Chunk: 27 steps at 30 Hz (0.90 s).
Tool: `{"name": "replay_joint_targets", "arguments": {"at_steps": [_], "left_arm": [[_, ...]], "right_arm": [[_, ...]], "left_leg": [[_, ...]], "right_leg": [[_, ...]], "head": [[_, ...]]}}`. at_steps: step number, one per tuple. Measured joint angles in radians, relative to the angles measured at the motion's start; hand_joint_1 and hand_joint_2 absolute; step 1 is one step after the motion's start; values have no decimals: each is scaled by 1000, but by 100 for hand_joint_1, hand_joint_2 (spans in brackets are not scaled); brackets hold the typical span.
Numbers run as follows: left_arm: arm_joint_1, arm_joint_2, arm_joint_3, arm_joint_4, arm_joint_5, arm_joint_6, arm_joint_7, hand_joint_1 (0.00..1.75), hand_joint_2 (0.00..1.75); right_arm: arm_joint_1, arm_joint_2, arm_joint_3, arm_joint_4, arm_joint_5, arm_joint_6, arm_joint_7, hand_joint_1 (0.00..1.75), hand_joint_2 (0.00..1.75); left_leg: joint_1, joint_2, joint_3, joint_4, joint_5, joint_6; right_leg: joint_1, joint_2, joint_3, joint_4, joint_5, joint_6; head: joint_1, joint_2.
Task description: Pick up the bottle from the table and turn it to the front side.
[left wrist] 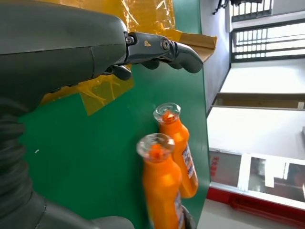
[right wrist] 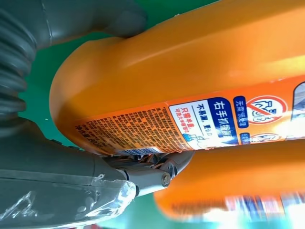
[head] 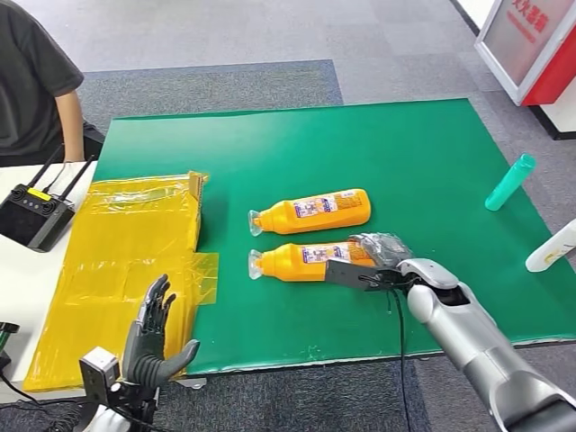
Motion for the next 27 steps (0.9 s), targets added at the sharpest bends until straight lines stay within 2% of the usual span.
{"name": "replay_joint_targets", "arguments": {"at_steps": [6, 11, 15, 21, 25, 27], "left_arm": [[45, -2, 41, -12, -35, -15, 2, 0, 175], [54, -4, 69, -16, -46, -50, 2, 0, 175], [52, -8, 80, -16, -18, -85, 1, 0, 175], [-11, -12, 80, 20, 111, -288, -1, 0, 175], [-48, 0, 40, 46, 137, -375, -1, 0, 175], [-65, 10, 6, 51, 149, -404, -1, 0, 175]], "right_arm": [[272, 24, -134, -243, 8, -179, -95, 175, 175], [434, 79, -214, -415, -25, -240, -156, 175, 175], [479, 110, -244, -483, -31, -252, -181, 175, 175], [497, 181, -254, -528, -73, -267, -258, 175, 175], [499, 237, -248, -516, -111, -301, -316, 175, 175], [491, 260, -237, -497, -88, -323, -331, 175, 175]], "left_leg": [[0, -1, 0, 0, -3, 1], [0, -1, 0, 0, -4, 0], [0, -1, 0, 0, -3, 1], [0, -1, 0, 0, -2, 1], [0, -1, 0, 0, -2, 1], [0, -1, 0, 0, -2, 1]], "right_leg": [[0, -1, 1, 0, -3, 0], [0, -1, 0, 0, -5, -1], [0, -1, 0, 0, -4, 0], [0, -1, 1, 0, -3, 1], [0, -1, 1, 0, -3, 1], [0, -1, 1, 0, -3, 1]], "head": [[0, 0], [0, 0], [0, 0], [0, 0], [0, 0], [0, 0]]}}
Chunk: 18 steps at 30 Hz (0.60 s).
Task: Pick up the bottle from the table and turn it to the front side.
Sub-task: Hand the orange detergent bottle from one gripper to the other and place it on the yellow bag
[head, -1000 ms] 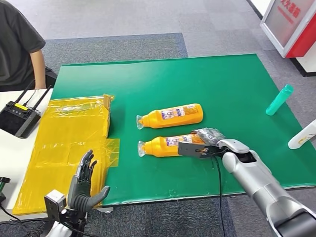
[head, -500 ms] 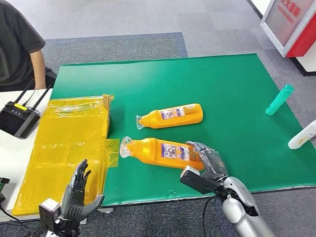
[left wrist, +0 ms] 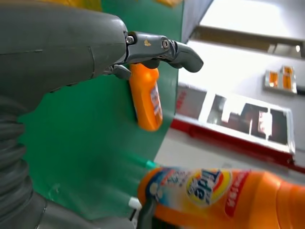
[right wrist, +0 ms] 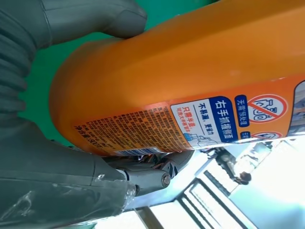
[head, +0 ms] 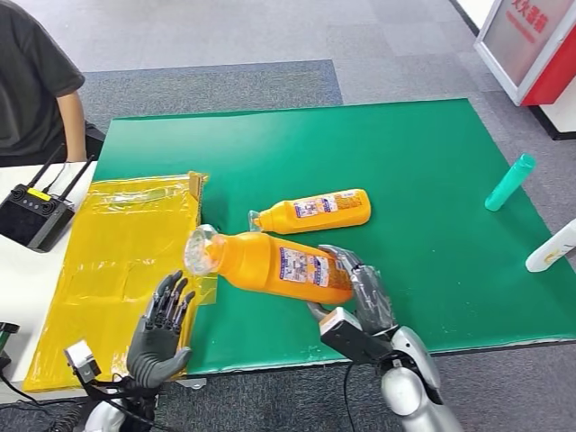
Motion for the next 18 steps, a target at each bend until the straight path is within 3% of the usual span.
{"name": "replay_joint_targets", "arguments": {"at_steps": [7, 18], "left_arm": [[-46, 38, -103, 2, 39, -30, 7, 0, 175], [-71, 63, -175, -27, 99, -4, 57, 0, 175]], "right_arm": [[-10, 51, 58, 94, 71, -57, -41, 175, 175], [-8, 76, 98, 180, 96, -103, -54, 175, 175]], "left_leg": [[0, 0, 0, 0, 0, 0], [0, 0, 0, 0, 0, 0]], "right_leg": [[0, 0, 0, 0, 0, 0], [0, 0, 0, 0, 0, 0]], "head": [[0, 0], [0, 0]]}}
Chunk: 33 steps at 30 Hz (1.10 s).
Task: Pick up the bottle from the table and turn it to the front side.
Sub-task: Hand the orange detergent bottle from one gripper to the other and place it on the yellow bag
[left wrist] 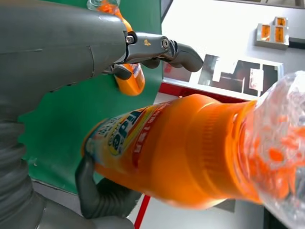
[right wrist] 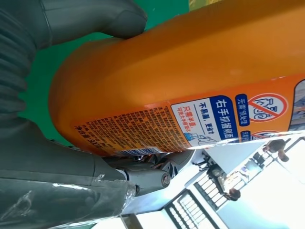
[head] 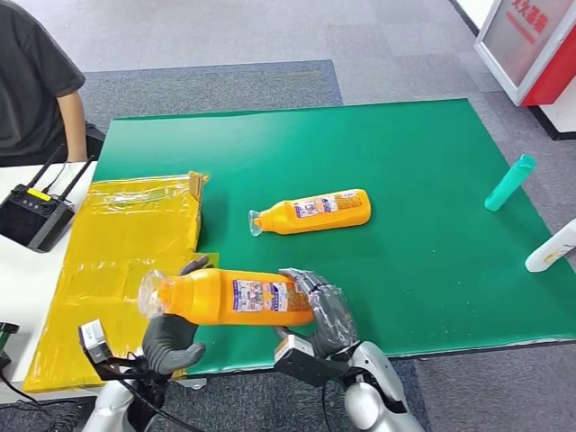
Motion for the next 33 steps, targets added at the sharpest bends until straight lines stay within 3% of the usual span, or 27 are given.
{"name": "replay_joint_targets", "arguments": {"at_steps": [4, 8, 10, 12, 14, 20, 22, 24, 26, 29, 30, 32, 33], "left_arm": [[-4, -3, 0, -17, 29, 66, 30, 0, 175], [-6, -12, 0, -35, 46, 71, 42, 0, 175], [-6, -16, 0, -41, 47, 72, 46, 16, 175], [-6, -19, -1, -43, 48, 74, 48, 103, 175], [-6, -21, -4, -45, 47, 74, 48, 174, 175], [-3, -20, -23, -49, 42, 67, 40, 175, 175], [-3, -17, -25, -49, 40, 66, 35, 165, 175], [-3, -15, -27, -49, 39, 66, 33, 129, 175], [-3, -14, -27, -49, 37, 66, 32, 118, 175], [-3, -13, -29, -49, 35, 66, 31, 169, 175], [-3, -12, -30, -49, 34, 66, 31, 171, 175], [-4, -10, -33, -49, 34, 67, 30, 157, 175], [-4, -9, -34, -49, 34, 67, 29, 113, 175]], "right_arm": [[-1, 0, 11, 35, -20, -23, -6, 175, 175], [0, 0, 20, 59, -23, -36, -10, 175, 175], [0, 0, 25, 66, -20, -43, -12, 175, 175], [-1, 0, 30, 73, -18, -47, -11, 175, 175], [-2, 0, 34, 79, -18, -51, -10, 175, 175], [-9, 0, 39, 86, -23, -58, -2, 175, 175], [-10, 0, 40, 86, -24, -58, -2, 175, 175], [-10, 0, 41, 86, -24, -59, -2, 175, 175], [-10, 0, 42, 86, -23, -60, -2, 175, 175], [-10, 0, 43, 82, -22, -60, -1, 175, 175], [-9, 0, 44, 80, -21, -60, -1, 175, 175], [-9, 0, 44, 75, -19, -60, -1, 175, 175], [-9, 0, 44, 73, -18, -60, 0, 175, 175]], "left_leg": [[0, 0, 0, 0, 0, 0], [0, 0, 0, 0, 0, 0], [0, 0, 0, 0, 0, 0], [0, 0, 0, 0, 0, 0], [0, 0, 0, 0, 0, 0], [0, 0, 0, 0, 0, 0], [0, 0, 0, 0, 0, 0], [0, 0, 0, 0, 0, 0], [0, 0, 0, 0, 0, 0], [0, 0, 0, 0, 0, 0], [0, 0, 0, 0, 0, 0], [0, 0, 0, 0, 0, 0], [0, 0, 0, 0, 0, 0]], "right_leg": [[0, 0, 0, 0, 0, 0], [0, 0, 0, 0, 0, 0], [0, 0, 0, 0, 0, 0], [0, 0, 0, 0, 0, 0], [0, 0, 0, 0, 0, 0], [0, 0, 0, 0, 0, 0], [0, 0, 0, 0, 0, 0], [0, 0, 0, 0, 0, 0], [0, 0, 0, 0, 0, 0], [0, 0, 0, 0, 0, 0], [0, 0, 0, 0, 0, 0], [0, 0, 0, 0, 0, 0], [0, 0, 0, 0, 0, 0]], "head": [[0, 0], [0, 0], [0, 0], [0, 0], [0, 0], [0, 0], [0, 0], [0, 0], [0, 0], [0, 0], [0, 0], [0, 0], [0, 0]]}}
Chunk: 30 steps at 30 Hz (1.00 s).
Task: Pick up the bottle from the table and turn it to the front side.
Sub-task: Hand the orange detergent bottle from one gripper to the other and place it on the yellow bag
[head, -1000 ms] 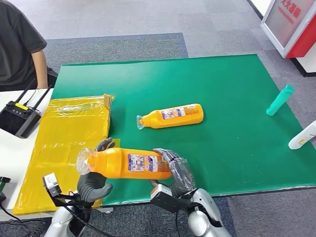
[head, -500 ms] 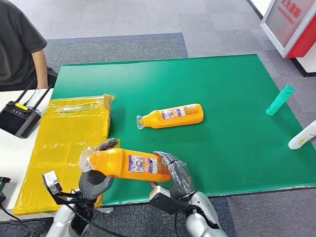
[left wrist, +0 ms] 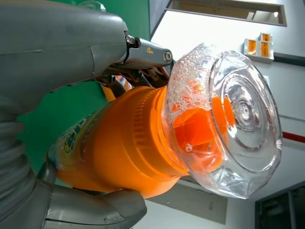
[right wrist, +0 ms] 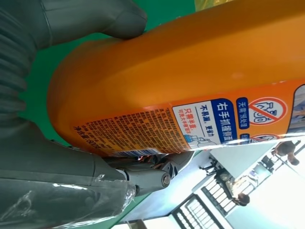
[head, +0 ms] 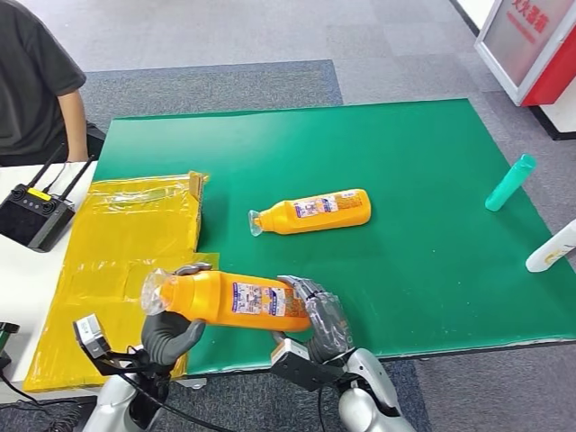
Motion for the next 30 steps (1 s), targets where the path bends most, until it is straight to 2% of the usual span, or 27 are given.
{"name": "replay_joint_targets", "arguments": {"at_steps": [3, 16, 17, 21, 30], "left_arm": [[-1, 2, -4, 0, -1, 3, 1, 0, 175], [1, 2, -29, 12, -15, 22, 15, 0, 175], [1, 2, -30, 13, -15, 23, 16, 3, 175], [-1, 2, -35, 19, -20, 25, 19, 173, 175], [-8, 1, -42, 21, -29, 35, 15, 175, 175]], "right_arm": [[1, 0, 0, -7, 1, -1, 1, 175, 175], [1, 0, 27, -45, 5, -1, 0, 175, 175], [0, 0, 27, -47, 6, -1, 0, 175, 175], [-1, 0, 32, -50, 6, 0, 0, 175, 175], [-7, 0, 35, -51, 6, -1, 4, 175, 175]], "left_leg": [[0, 0, 0, 0, 0, 0], [0, 0, 0, 0, 0, 0], [0, 0, 0, 0, 0, 0], [0, 0, 0, 0, 0, 0], [0, 0, 0, 0, 0, 0]], "right_leg": [[0, 0, 0, 0, 0, 0], [0, 0, 0, 0, 0, 0], [0, 0, 0, 0, 0, 0], [0, 0, 0, 0, 0, 0], [0, 0, 0, 0, 0, 0]], "head": [[0, 0], [0, 0], [0, 0], [0, 0], [0, 0]]}}
